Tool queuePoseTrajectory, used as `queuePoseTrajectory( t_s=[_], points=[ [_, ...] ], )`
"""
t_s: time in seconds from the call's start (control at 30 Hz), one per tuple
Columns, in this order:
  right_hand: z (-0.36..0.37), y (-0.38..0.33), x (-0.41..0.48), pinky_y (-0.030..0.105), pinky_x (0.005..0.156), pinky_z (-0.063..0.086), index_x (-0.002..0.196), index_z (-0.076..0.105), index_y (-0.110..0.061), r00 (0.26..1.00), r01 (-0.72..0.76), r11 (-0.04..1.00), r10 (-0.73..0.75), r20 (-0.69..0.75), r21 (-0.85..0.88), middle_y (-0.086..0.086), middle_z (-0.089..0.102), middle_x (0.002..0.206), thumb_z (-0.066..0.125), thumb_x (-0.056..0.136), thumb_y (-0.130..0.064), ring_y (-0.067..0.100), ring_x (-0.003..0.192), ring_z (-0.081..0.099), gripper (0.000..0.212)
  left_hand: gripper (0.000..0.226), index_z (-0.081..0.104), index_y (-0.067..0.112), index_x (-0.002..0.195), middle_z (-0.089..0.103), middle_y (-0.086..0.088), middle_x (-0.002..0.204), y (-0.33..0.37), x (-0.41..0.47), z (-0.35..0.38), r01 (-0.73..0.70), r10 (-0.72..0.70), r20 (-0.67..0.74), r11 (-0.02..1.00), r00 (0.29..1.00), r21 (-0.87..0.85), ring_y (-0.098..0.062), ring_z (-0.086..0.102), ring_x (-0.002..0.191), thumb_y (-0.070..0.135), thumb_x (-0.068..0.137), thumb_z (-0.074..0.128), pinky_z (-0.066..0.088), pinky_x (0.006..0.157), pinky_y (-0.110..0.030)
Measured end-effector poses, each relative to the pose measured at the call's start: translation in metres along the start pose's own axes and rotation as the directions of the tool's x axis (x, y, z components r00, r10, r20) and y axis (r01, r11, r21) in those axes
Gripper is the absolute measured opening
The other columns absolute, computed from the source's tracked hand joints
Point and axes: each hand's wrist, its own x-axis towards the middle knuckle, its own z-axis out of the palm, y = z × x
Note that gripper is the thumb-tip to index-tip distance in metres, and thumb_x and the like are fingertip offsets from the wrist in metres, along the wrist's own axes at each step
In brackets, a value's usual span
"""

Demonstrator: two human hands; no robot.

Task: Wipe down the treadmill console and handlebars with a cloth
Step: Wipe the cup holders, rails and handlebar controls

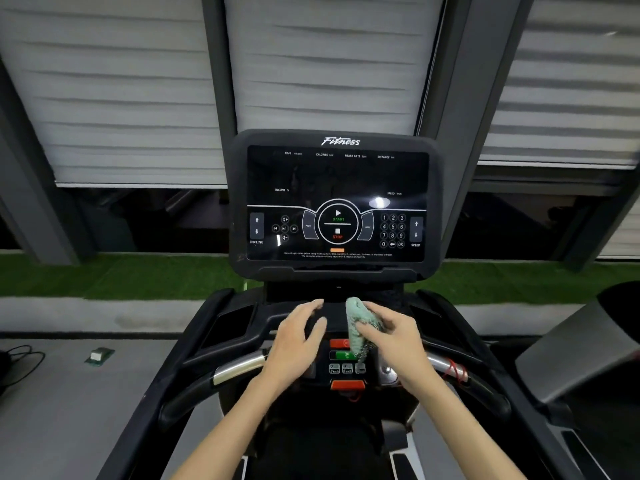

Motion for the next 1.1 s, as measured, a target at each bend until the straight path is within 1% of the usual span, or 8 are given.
queuePoseTrajectory(
  t_s=[0.13, 0.3, 0.47, 0.53, 0.67, 0.8, 0.93, 1.1],
  points=[
    [0.003, -0.03, 0.007, 0.039, 0.087, 0.054, 0.121, 0.064, -0.011, 0.981, -0.123, 0.941, 0.067, 0.183, 0.315, 0.011, 0.072, 0.108, 0.059, 0.092, -0.002, 0.027, 0.102, 0.068, 0.031, 0.032, 0.059, 0.036, 0.125, 0.065, 0.014, 0.115, 0.042, 0.015, -0.005, 0.001, 0.023, 0.077, 0.953, 0.997, -0.304, 0.0, 0.065, 0.098, 0.03, 0.094, 0.063, 0.053, 0.08, -0.017],
    [0.003, -0.044, 0.015, 0.037, 0.083, 0.055, 0.124, 0.058, -0.008, 0.97, -0.161, 0.924, 0.084, 0.229, 0.346, 0.018, 0.07, 0.109, 0.054, 0.094, 0.0, 0.033, 0.101, 0.068, 0.032, 0.026, 0.062, 0.035, 0.106, 0.064, 0.008, 0.116, 0.053, 0.025, -0.012, 0.026, -0.02, 0.022, 0.938, 1.0, -0.345, -0.009, 0.068, 0.092, 0.023, 0.087, 0.073, 0.056, 0.073, -0.021],
    [-0.005, -0.052, 0.015, 0.031, 0.076, 0.056, 0.118, 0.062, -0.009, 0.972, -0.167, 0.934, 0.102, 0.213, 0.317, 0.013, 0.073, 0.105, 0.06, 0.092, -0.004, 0.023, 0.089, 0.07, 0.026, 0.024, 0.059, 0.03, 0.116, 0.068, 0.003, 0.117, 0.056, 0.028, -0.022, 0.052, -0.022, 0.082, 0.923, 0.996, -0.382, -0.007, 0.067, 0.101, 0.017, 0.097, 0.058, 0.055, 0.087, -0.025],
    [-0.007, -0.055, 0.017, 0.026, 0.072, 0.054, 0.113, 0.066, -0.009, 0.977, -0.158, 0.935, 0.102, 0.188, 0.317, 0.012, 0.073, 0.101, 0.061, 0.092, -0.006, 0.017, 0.083, 0.069, 0.021, 0.031, 0.058, 0.031, 0.122, 0.072, -0.001, 0.111, 0.062, 0.029, -0.028, 0.087, -0.041, 0.111, 0.893, 0.993, -0.442, -0.012, 0.07, 0.098, 0.011, 0.101, 0.047, 0.057, 0.082, -0.028],
    [-0.002, -0.068, 0.023, 0.023, 0.068, 0.054, 0.11, 0.066, -0.004, 0.989, -0.116, 0.916, 0.072, 0.129, 0.383, 0.012, 0.073, 0.094, 0.062, 0.092, -0.006, 0.013, 0.078, 0.065, 0.019, 0.041, 0.067, 0.023, 0.098, 0.07, -0.008, 0.109, 0.075, 0.029, -0.041, 0.134, -0.103, 0.086, 0.797, 0.991, -0.589, -0.023, 0.067, 0.089, -0.001, 0.096, 0.034, 0.053, 0.065, -0.03],
    [0.005, -0.09, 0.032, 0.022, 0.066, 0.054, 0.107, 0.063, -0.002, 1.0, 0.007, 0.933, -0.008, 0.002, 0.361, 0.017, 0.072, 0.09, 0.071, 0.083, -0.001, 0.014, 0.071, 0.065, 0.025, 0.021, 0.064, 0.013, 0.092, 0.071, -0.015, 0.101, 0.083, 0.034, -0.055, 0.215, -0.187, 0.12, 0.656, 0.975, -0.724, -0.021, 0.067, 0.08, 0.025, 0.099, 0.048, 0.054, 0.069, -0.035],
    [0.01, -0.122, 0.041, 0.024, 0.069, 0.055, 0.099, 0.066, -0.002, 0.996, 0.071, 0.915, -0.09, 0.028, 0.398, 0.017, 0.07, 0.086, 0.069, 0.082, 0.003, 0.017, 0.071, 0.066, 0.018, 0.03, 0.057, 0.027, 0.087, 0.07, -0.012, 0.11, 0.084, 0.045, -0.066, 0.104, -0.09, 0.052, 0.84, 0.995, -0.533, -0.021, 0.069, 0.084, 0.035, 0.075, 0.083, 0.055, 0.075, -0.039],
    [0.018, -0.156, 0.047, 0.02, 0.054, 0.047, 0.087, 0.072, 0.0, 0.971, 0.235, 0.953, -0.237, -0.014, 0.193, 0.005, 0.066, 0.067, 0.072, 0.084, -0.008, 0.009, 0.058, 0.059, 0.009, 0.049, 0.054, 0.031, 0.096, 0.063, 0.002, 0.111, 0.097, 0.052, -0.083, -0.061, 0.06, -0.013, 0.941, 0.998, -0.334, -0.01, 0.061, 0.097, 0.035, 0.065, 0.09, 0.047, 0.08, -0.021]
  ],
)
